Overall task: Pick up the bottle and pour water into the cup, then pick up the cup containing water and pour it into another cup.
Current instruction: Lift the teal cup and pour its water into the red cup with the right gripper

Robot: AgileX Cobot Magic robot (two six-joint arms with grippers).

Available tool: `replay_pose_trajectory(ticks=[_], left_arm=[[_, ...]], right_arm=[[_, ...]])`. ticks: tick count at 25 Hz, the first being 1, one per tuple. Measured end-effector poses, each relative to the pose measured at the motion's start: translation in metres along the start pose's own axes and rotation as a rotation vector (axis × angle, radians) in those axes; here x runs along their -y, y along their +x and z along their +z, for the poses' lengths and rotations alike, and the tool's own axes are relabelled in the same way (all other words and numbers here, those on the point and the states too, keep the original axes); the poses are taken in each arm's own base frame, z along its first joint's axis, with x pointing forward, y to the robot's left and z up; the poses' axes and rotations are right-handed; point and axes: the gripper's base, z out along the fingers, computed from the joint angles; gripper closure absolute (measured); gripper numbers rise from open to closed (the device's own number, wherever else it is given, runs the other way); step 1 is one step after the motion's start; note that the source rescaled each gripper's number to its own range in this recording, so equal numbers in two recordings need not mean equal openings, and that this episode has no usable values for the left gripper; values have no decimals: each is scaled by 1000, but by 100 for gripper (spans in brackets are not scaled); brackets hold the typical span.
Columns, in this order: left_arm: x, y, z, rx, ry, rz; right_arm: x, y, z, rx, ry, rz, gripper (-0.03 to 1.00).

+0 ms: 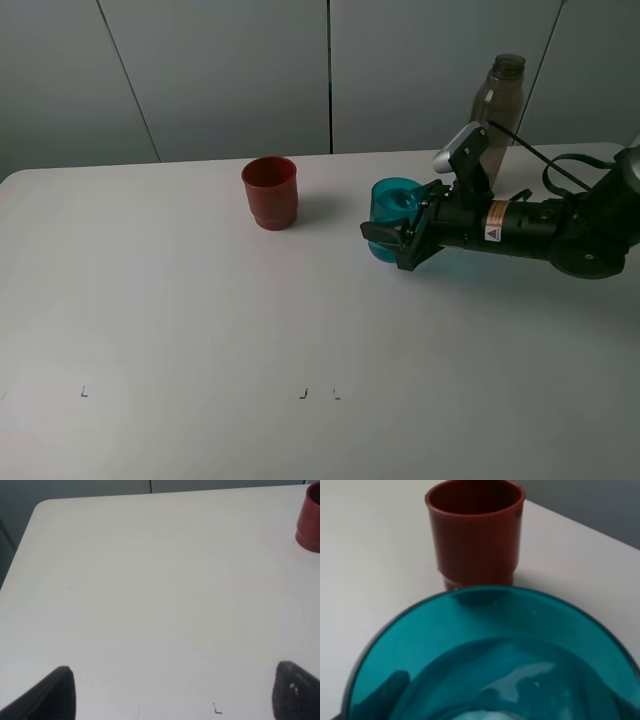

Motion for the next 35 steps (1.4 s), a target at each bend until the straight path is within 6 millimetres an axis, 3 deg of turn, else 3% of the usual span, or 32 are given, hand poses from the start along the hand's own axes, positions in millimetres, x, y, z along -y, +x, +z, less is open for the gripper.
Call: replay_pose_trajectory(ticks=[6, 26, 35], left_arm=[[0, 0, 0, 0, 0, 0], [0, 0, 0, 0, 0, 0], [0, 0, 0, 0, 0, 0]], right_arm=[[12, -27, -1, -21, 72, 47, 88], [24, -127, 55, 34, 157, 4, 88], [29, -144, 92, 7, 206, 12, 88]])
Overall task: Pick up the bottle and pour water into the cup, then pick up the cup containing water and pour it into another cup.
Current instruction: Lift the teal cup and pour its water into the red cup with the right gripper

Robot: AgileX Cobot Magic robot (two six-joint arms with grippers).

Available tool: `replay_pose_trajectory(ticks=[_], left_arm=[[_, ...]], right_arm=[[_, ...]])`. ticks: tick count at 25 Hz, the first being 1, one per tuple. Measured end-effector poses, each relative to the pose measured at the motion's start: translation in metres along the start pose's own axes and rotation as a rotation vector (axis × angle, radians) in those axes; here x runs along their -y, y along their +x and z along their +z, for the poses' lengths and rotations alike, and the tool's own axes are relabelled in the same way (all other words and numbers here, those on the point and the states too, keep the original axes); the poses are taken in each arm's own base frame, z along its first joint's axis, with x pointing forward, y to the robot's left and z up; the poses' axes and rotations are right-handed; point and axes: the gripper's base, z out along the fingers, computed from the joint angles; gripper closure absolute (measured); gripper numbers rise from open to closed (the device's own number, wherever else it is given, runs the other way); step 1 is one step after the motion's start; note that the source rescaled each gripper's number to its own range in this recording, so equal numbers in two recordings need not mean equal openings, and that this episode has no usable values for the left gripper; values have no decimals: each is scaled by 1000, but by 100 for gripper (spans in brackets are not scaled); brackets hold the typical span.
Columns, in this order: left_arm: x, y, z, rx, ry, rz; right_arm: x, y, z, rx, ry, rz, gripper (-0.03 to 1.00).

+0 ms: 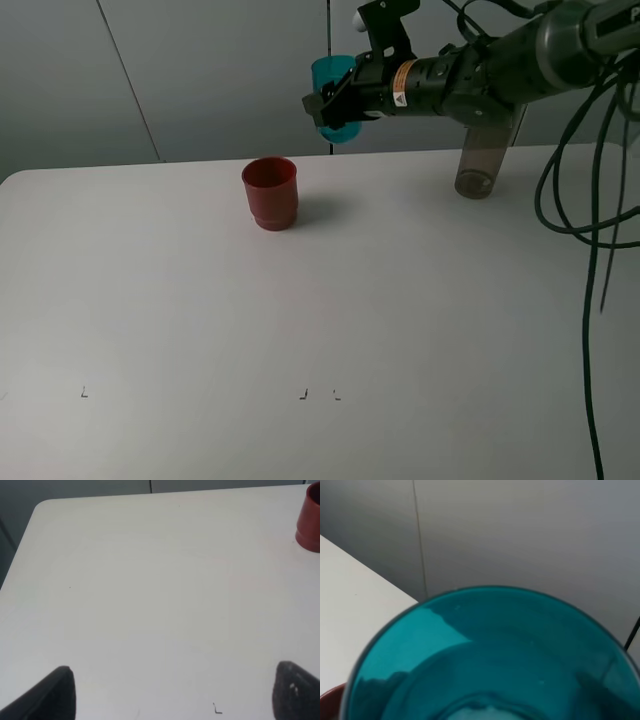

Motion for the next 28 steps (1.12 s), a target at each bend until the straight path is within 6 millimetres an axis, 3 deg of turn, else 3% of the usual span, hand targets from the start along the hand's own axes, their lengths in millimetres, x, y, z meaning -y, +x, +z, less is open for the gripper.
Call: replay_pose_trajectory(ticks=[12, 28], left_arm=[[0, 0, 0, 0, 0, 0], [0, 0, 0, 0, 0, 7]], right_arm=[[-3, -7, 39, -6, 31, -14, 88], [-23, -6, 50, -55, 24, -221, 88]])
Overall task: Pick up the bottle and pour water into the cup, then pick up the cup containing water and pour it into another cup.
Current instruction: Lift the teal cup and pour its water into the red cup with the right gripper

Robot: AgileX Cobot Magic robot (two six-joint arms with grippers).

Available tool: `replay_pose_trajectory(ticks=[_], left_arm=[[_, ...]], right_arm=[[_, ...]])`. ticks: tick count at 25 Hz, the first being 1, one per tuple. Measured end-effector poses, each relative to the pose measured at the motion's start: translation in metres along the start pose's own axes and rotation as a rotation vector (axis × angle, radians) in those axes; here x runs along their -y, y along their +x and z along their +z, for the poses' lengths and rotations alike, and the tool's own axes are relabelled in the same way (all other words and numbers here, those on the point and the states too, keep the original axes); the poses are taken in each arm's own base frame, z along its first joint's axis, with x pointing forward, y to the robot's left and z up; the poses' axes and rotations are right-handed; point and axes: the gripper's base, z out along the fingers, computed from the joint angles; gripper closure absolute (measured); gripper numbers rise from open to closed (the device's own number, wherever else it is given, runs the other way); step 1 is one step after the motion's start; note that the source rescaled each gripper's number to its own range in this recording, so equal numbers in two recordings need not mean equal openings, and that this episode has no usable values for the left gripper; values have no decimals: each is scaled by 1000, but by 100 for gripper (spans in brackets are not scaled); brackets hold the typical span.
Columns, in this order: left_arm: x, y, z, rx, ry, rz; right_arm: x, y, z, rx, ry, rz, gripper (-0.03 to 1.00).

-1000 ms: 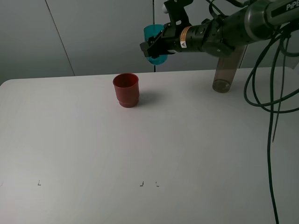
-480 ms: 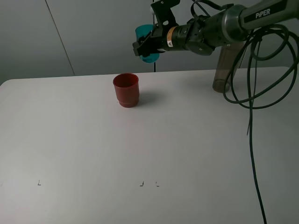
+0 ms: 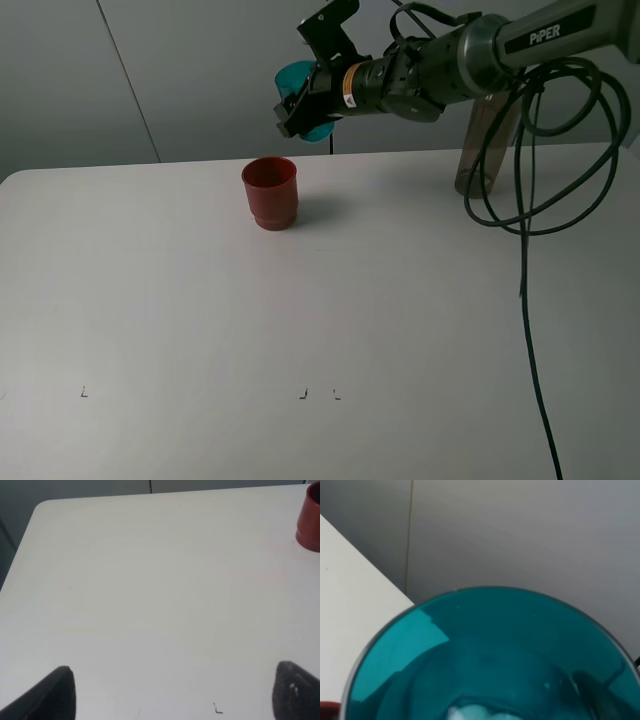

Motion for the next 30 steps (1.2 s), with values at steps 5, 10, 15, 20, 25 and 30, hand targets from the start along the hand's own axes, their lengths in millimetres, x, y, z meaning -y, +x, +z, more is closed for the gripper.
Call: replay_pose_trajectory(ticks=[5, 10, 15, 20, 25, 30], left_arm=[[0, 0, 0, 0, 0, 0], [0, 0, 0, 0, 0, 0], [0, 0, 0, 0, 0, 0], [0, 0, 0, 0, 0, 0], [0, 0, 0, 0, 0, 0], [0, 0, 0, 0, 0, 0]], right_arm=[[-6, 0, 1, -30, 4, -63, 88], [-6, 3, 1, -70, 23, -98, 88], [-5, 5, 1, -83, 29, -117, 88], [-11, 3, 2, -82, 18, -152, 88], [-12, 2, 2, -83, 17, -167, 88], [-8, -7, 3, -83, 47, -172, 88]])
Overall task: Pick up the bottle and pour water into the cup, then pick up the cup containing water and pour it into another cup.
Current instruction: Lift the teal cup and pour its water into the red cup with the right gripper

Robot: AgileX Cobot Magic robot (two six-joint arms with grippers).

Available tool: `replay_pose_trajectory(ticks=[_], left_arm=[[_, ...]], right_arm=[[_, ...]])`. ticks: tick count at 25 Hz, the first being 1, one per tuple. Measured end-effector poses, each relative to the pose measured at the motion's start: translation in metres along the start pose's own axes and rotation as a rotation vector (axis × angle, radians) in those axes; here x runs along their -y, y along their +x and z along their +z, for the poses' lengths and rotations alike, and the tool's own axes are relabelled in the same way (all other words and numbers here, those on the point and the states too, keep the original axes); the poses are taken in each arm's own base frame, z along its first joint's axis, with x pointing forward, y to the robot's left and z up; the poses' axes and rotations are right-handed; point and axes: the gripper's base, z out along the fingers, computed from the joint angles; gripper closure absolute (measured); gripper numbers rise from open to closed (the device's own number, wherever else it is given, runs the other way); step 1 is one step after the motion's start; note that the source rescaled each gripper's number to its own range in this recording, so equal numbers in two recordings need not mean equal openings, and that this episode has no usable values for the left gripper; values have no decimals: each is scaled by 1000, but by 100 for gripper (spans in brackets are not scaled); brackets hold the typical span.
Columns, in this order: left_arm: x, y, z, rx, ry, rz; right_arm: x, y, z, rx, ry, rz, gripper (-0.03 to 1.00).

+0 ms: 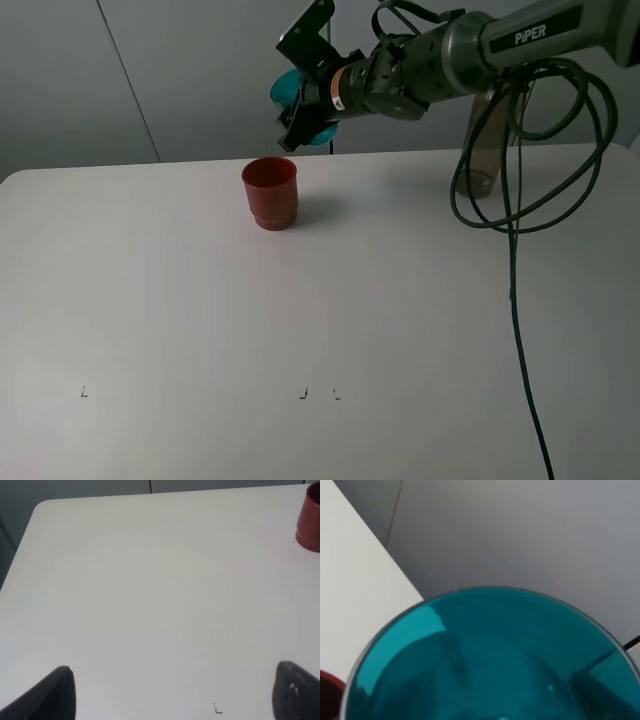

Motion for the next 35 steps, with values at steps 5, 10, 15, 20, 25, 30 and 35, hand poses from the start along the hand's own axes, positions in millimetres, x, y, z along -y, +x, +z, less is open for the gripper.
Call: replay_pose_trajectory(ticks=[5, 10, 15, 20, 25, 30, 35], left_arm=[[0, 0, 0, 0, 0, 0], [0, 0, 0, 0, 0, 0], [0, 0, 0, 0, 0, 0], [0, 0, 0, 0, 0, 0], [0, 0, 0, 0, 0, 0], [0, 0, 0, 0, 0, 0], [0, 0, 0, 0, 0, 0]], right_arm=[[1, -4, 0, 10, 6, 6, 88], [-3, 3, 14, 1, 1, 26, 88], [-3, 4, 18, -4, 4, 24, 88], [-3, 4, 19, -3, 4, -34, 88], [-3, 4, 19, -3, 4, -134, 88], [-3, 4, 19, -3, 4, -170, 88], [-3, 4, 19, -3, 3, -231, 88]])
